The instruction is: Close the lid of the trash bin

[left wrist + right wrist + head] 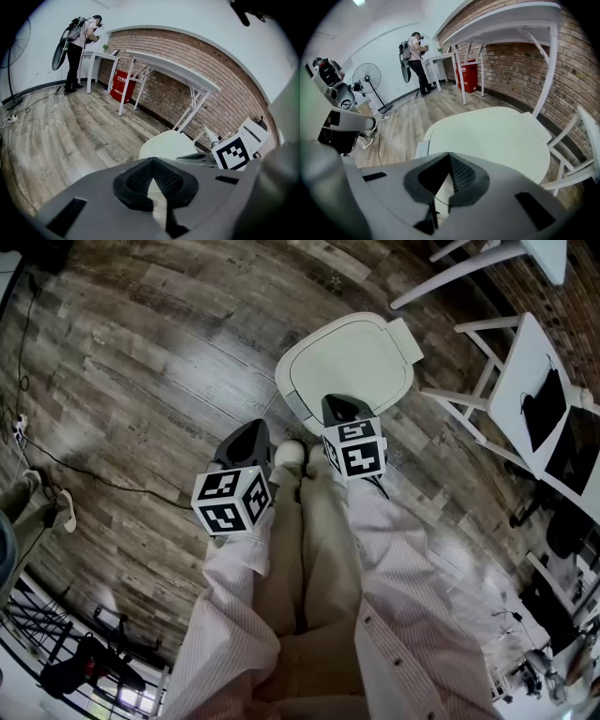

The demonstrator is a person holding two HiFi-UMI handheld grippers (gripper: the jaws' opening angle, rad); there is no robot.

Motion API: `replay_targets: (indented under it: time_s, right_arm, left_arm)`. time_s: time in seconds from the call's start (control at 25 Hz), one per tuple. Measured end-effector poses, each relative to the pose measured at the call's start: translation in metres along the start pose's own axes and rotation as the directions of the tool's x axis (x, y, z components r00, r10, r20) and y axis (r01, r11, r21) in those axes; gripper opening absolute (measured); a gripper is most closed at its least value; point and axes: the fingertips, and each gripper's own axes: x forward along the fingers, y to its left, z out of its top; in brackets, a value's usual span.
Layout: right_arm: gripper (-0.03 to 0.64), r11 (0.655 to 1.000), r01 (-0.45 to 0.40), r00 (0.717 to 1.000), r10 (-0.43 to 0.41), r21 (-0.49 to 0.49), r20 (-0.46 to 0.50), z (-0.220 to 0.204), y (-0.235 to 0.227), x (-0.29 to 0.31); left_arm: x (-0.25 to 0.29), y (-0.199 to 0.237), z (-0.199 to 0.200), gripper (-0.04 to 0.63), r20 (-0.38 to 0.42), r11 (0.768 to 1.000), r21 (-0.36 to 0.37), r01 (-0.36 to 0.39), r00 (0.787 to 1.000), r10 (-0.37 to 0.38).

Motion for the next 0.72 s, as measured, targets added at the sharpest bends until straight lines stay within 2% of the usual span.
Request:
replay_targets:
  time_s: [0.4, 0.72]
  right_arm:
    - [0.003, 0.999, -0.005, 1.000, 0.004, 0.053, 0.012, 0.002, -0.001, -0.002]
    - [0.003, 0.994, -0.062, 0.990, 0.050, 0.085, 0.135, 0.029, 0.008, -0.038]
  left_arm:
    - [-0.002, -0.003, 0.008, -0.008, 0.002, 1.000, 0.009, 0.016, 1.000, -0.016]
    - [-0.019, -0.020, 0.034, -0.007, 0.052, 0.998, 0.031, 0.053, 0.997, -0.055]
